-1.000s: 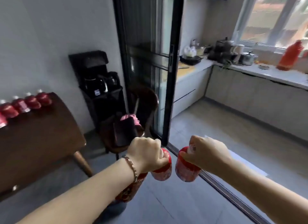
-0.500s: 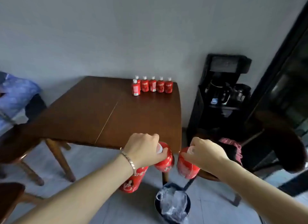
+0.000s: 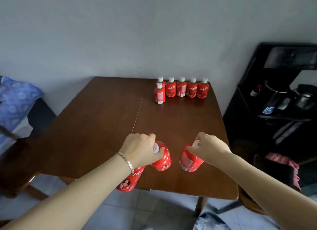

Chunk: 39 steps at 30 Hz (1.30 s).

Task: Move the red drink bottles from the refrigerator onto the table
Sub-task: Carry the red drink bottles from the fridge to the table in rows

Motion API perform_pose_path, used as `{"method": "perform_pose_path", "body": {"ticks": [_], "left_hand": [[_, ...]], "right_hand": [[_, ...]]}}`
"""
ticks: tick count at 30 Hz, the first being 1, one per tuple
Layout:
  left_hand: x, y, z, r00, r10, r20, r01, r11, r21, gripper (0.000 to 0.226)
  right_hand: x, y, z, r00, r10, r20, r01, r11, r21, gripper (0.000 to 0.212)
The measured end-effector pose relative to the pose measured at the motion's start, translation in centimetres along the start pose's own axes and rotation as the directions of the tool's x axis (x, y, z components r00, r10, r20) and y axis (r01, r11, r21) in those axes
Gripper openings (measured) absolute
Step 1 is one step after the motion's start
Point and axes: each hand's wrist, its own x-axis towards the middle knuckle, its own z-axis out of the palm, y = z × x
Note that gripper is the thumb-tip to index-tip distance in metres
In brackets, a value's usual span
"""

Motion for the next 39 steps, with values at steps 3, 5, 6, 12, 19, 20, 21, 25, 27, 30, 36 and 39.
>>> {"method": "perform_pose_path", "body": {"ticks": [3, 5, 6, 12, 19, 20, 21, 25, 27, 30, 36, 39], "left_hand": [[5.2, -3.1, 1.0, 0.999, 0.051, 0.001, -0.051, 0.999, -0.001, 0.050], [8.4, -4.6, 1.8, 0.997, 0.077, 0.009, -0.078, 0.997, 0.005, 0.050], [9.9, -5.1, 2.1, 0.996, 0.083, 0.014, -0.083, 0.997, -0.002, 0.049], [18.6, -6.7, 4.3, 0.997, 0.051, 0.059, -0.050, 0.999, -0.013, 0.051], [27.4, -8.6, 7.2, 0.999, 0.048, 0.017, -0.047, 0.999, -0.020, 0.056], [28.5, -8.9, 7.5, 0.999, 0.051, 0.007, -0.051, 0.998, -0.028, 0.056], [29.5, -9.2, 7.8, 0.998, 0.057, 0.001, -0.057, 0.998, -0.031, 0.058], [33.2, -10.4, 9.1, 0.994, 0.088, 0.064, -0.086, 0.996, -0.033, 0.053], [34.7, -10.9, 9.5, 0.987, 0.116, 0.107, -0.114, 0.993, -0.028, 0.054], [36.2, -11.5, 10.4, 0.978, 0.161, 0.131, -0.157, 0.987, -0.039, 0.055], [37.3, -12.7, 11.4, 0.967, 0.231, 0.103, -0.223, 0.971, -0.080, 0.056], [37.8, -12.7, 11.9, 0.970, 0.245, 0.000, -0.244, 0.964, -0.103, 0.056]], "right_hand": [[4.8, -1.2, 0.3, 0.987, 0.156, -0.029, -0.150, 0.976, 0.158, 0.028], [7.7, -1.3, 0.6, 0.970, 0.242, -0.033, -0.224, 0.935, 0.276, 0.025], [9.1, -1.3, 0.7, 0.961, 0.274, -0.033, -0.250, 0.914, 0.319, 0.025], [18.7, -0.5, 1.0, 0.941, 0.337, -0.040, -0.301, 0.882, 0.362, 0.032], [31.6, -1.7, 0.1, 0.961, 0.274, 0.017, -0.267, 0.917, 0.297, 0.041], [33.3, -2.3, -0.1, 0.964, 0.266, 0.020, -0.260, 0.920, 0.292, 0.041], [34.9, -2.9, -0.2, 0.966, 0.259, 0.023, -0.254, 0.921, 0.295, 0.040], [40.9, -5.3, -0.4, 0.973, 0.230, 0.000, -0.218, 0.922, 0.321, 0.040], [43.3, -6.5, -0.4, 0.978, 0.206, -0.029, -0.187, 0.932, 0.311, 0.040], [46.0, -7.6, -0.1, 0.982, 0.187, -0.033, -0.169, 0.939, 0.301, 0.040], [47.2, -7.0, -0.1, 0.988, 0.155, 0.013, -0.146, 0.894, 0.423, 0.048], [44.4, -5.0, -0.6, 0.990, 0.024, 0.141, -0.066, 0.950, 0.304, 0.075]]}}
